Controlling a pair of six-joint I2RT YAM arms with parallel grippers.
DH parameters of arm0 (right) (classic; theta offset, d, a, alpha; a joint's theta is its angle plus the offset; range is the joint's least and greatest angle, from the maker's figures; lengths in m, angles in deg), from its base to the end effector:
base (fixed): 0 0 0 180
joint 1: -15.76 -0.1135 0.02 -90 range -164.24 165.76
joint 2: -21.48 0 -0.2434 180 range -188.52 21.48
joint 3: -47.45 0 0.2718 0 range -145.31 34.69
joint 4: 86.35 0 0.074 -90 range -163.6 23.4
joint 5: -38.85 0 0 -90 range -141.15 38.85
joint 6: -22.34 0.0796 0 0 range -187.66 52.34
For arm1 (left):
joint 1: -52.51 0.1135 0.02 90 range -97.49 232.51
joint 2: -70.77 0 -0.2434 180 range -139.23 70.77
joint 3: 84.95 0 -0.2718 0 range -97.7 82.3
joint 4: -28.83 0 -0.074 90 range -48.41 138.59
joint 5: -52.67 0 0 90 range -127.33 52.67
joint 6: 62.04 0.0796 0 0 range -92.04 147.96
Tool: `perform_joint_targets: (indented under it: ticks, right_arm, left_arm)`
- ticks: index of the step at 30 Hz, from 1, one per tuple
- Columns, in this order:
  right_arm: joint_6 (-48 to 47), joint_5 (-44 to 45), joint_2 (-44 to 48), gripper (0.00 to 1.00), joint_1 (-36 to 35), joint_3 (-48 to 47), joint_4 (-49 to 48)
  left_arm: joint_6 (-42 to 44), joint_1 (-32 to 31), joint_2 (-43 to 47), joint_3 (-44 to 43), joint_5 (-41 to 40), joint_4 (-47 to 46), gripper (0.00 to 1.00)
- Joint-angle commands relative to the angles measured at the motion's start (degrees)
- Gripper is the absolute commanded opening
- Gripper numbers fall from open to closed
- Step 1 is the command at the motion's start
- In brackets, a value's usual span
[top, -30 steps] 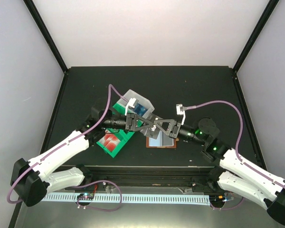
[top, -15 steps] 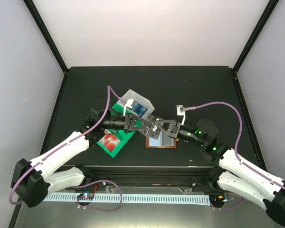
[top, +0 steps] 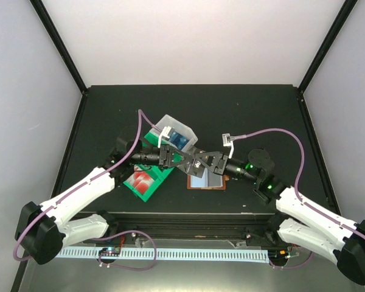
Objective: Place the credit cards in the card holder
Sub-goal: Adjust the credit card.
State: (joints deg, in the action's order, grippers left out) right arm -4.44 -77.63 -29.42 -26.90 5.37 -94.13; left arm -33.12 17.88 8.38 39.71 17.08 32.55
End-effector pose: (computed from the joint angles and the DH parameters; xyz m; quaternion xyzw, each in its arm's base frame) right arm 0.1821 0.2160 0.2581 -0.0340 0.7120 0.6427 0.2806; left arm 0.2061 -0.2210 0.2733 0.1270 0.7336 -0.6568 0.1194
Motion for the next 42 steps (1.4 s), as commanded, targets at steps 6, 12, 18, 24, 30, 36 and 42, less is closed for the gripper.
perform_joint_targets:
  ticks: [6, 12, 18, 24, 30, 36, 42]
  right_arm:
    - [1.06, -2.17, 2.34, 0.38, -0.14, 2.93, -2.58]
    - [1.26, -3.73, 4.13, 0.22, -0.10, 3.93, -3.75]
    - [-0.15, -1.27, 4.42, 0.08, -0.13, 3.24, 0.45]
    - [-3.49, 4.57, 7.28, 0.06, -0.14, 2.20, 10.86]
    - [-2.92, 6.35, 10.62, 0.02, -0.03, 4.18, 12.56]
    - [-2.24, 5.33, 11.95, 0.01, 0.01, 5.13, 10.65]
    - [-2.00, 2.97, 10.86, 0.01, -0.05, 5.03, 8.26]
  left_arm:
    - [-4.26, 0.57, 1.67, -0.75, -4.97, -4.60, 0.02]
    - [-6.65, 1.21, 2.02, 1.00, -5.80, -6.54, 0.02]
    - [-5.95, 1.60, 2.23, 1.65, -5.95, -5.57, 0.02]
    - [-0.13, 3.11, 4.04, 1.69, -8.48, 2.71, 0.02]
    - [0.84, 5.16, 6.62, 3.02, -8.23, 3.91, 0.01]
    - [2.20, 6.06, 7.49, 3.28, -7.81, 5.26, 0.02]
    - [2.79, 6.09, 7.30, 3.91, -7.19, 5.31, 0.02]
